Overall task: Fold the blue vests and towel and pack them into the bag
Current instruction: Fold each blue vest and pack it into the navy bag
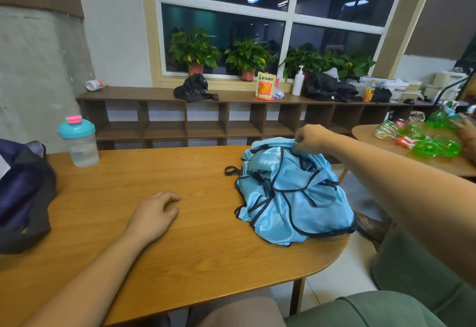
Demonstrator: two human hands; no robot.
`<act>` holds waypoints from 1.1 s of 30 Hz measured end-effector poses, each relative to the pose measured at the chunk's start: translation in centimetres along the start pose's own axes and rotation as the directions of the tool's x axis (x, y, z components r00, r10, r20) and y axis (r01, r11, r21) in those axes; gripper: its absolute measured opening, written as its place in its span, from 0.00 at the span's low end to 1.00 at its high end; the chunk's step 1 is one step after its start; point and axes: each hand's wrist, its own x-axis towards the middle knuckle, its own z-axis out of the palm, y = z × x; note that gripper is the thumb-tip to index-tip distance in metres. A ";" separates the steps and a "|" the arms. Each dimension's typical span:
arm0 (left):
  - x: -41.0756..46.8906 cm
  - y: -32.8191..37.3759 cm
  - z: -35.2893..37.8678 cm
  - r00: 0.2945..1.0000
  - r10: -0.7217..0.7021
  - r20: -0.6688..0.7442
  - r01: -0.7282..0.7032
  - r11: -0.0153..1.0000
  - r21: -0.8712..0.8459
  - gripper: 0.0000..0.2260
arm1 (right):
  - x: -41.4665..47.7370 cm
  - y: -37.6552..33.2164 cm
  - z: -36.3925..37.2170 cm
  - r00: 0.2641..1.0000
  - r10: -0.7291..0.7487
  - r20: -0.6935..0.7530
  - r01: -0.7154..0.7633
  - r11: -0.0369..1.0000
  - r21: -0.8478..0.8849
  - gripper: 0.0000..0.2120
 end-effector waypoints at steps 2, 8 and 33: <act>0.0 0.0 0.0 1.000 -0.002 0.000 0.002 1.000 0.006 0.11 | 0.4 0.3 -0.4 0.999 -0.004 -0.042 0.005 1.000 0.023 0.12; -0.1 0.2 0.0 1.000 -0.005 -0.005 0.005 1.000 0.019 0.12 | 0.7 -2.6 -4.3 0.955 -0.069 -0.290 0.123 0.977 0.175 0.07; 0.3 -1.6 -1.7 0.952 -0.231 -0.198 0.071 0.801 -0.595 0.11 | -3.0 -16.2 1.5 0.851 -0.507 0.136 0.490 0.860 0.139 0.25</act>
